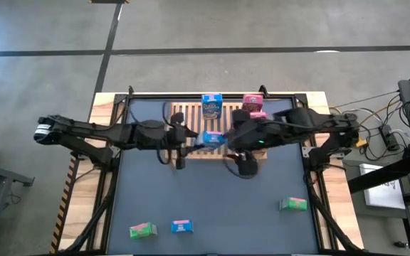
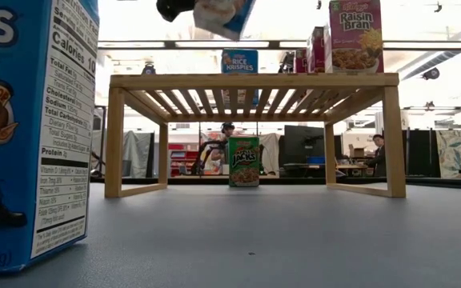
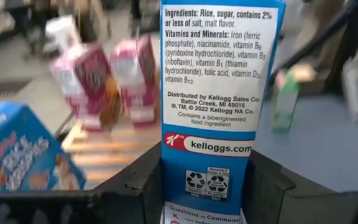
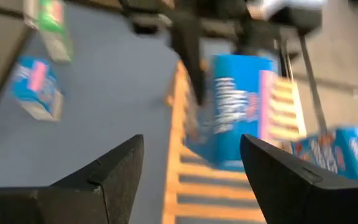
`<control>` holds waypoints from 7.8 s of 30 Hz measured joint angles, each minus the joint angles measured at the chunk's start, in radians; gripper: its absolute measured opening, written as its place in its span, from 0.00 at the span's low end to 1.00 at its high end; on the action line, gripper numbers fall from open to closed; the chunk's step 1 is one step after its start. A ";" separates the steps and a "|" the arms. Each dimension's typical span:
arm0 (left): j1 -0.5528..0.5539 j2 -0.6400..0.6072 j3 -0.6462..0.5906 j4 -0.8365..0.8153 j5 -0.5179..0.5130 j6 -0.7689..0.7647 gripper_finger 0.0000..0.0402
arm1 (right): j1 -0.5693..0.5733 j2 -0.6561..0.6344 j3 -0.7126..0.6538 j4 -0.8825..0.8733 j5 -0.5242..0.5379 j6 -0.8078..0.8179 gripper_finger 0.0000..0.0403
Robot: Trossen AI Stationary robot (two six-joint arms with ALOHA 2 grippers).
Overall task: Stack cereal on shelf
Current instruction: Put the right blue cereal box on the shelf, then put the blue cereal box on the shelf
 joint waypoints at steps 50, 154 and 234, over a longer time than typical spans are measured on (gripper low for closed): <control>0.343 0.223 -0.341 0.841 0.391 -0.115 0.36 | 0.358 -0.617 -0.933 1.086 0.032 -0.206 0.58; -0.774 0.369 0.160 -0.399 -0.322 -0.678 0.57 | 0.358 -0.604 -0.965 1.076 0.051 -0.154 0.58; -0.210 -0.022 -0.029 -0.170 -0.013 -0.193 0.34 | 0.358 -0.604 -1.013 1.130 0.050 -0.147 0.58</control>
